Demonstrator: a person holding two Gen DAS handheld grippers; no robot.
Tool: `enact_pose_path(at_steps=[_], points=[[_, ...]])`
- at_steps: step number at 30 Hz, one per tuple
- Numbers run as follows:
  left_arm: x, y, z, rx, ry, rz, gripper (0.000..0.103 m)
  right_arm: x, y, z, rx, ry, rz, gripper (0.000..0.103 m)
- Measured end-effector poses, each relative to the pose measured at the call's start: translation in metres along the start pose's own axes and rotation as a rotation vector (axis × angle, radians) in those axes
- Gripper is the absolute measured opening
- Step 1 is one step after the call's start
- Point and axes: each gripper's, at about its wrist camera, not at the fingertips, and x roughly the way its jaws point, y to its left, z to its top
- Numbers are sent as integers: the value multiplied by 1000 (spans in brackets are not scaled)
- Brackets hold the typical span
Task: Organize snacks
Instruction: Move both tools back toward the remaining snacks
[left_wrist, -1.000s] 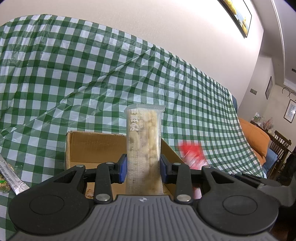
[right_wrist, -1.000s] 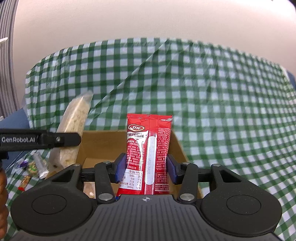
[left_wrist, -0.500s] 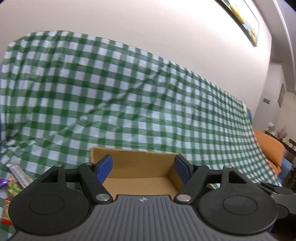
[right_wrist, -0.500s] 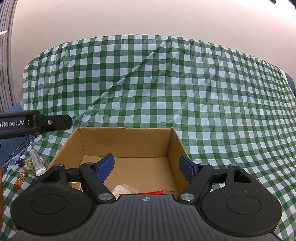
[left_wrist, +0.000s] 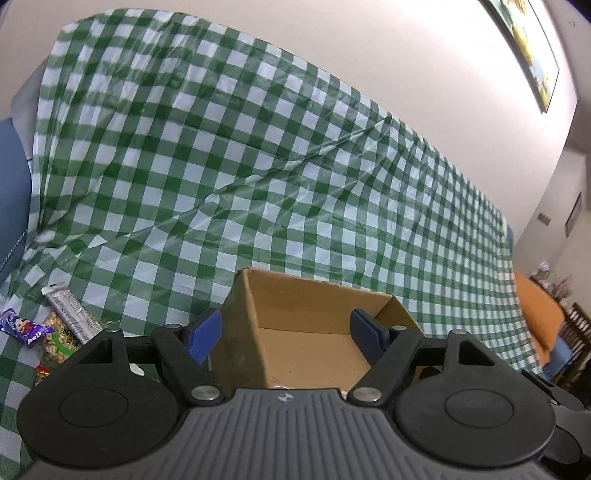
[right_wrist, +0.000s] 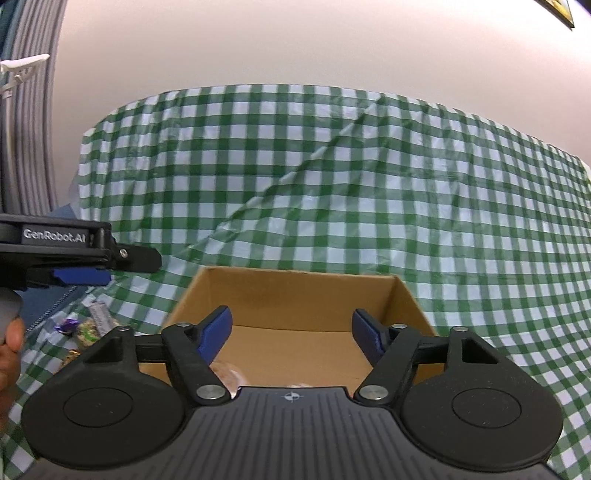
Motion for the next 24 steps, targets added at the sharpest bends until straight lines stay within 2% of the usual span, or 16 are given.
enact_pose_path(at_steps=[2, 4, 5, 6, 7, 9, 10, 14, 16, 20, 24], points=[[0, 16, -2, -10, 12, 6, 64, -2, 7, 0, 0, -6, 22, 67], [2, 35, 0, -50, 39, 40, 26, -6, 12, -1, -2, -12, 46, 59], [1, 43, 1, -65, 37, 49, 19, -7, 15, -1, -4, -14, 58, 55], [-1, 51, 4, -73, 27, 64, 12, -7, 20, -1, -8, -14, 79, 46], [-4, 57, 7, -78, 15, 83, 12, -6, 24, -1, -14, -14, 102, 36], [-7, 74, 11, -115, 4, 127, 12, -6, 33, 0, -26, -18, 141, 24], [-8, 85, 12, -148, 6, 148, 12, -6, 37, 0, -29, -19, 161, 23], [-16, 131, 14, -300, 19, 272, 12, -3, 61, 7, -42, 1, 240, 23], [-22, 158, 14, -408, 17, 326, 12, 1, 77, 13, -23, 27, 298, 23], [-31, 198, 10, -568, 14, 377, 13, 23, 128, 24, -36, 58, 356, 24], [-25, 214, 8, -609, 41, 390, 23, 64, 172, 21, -58, 116, 344, 27]])
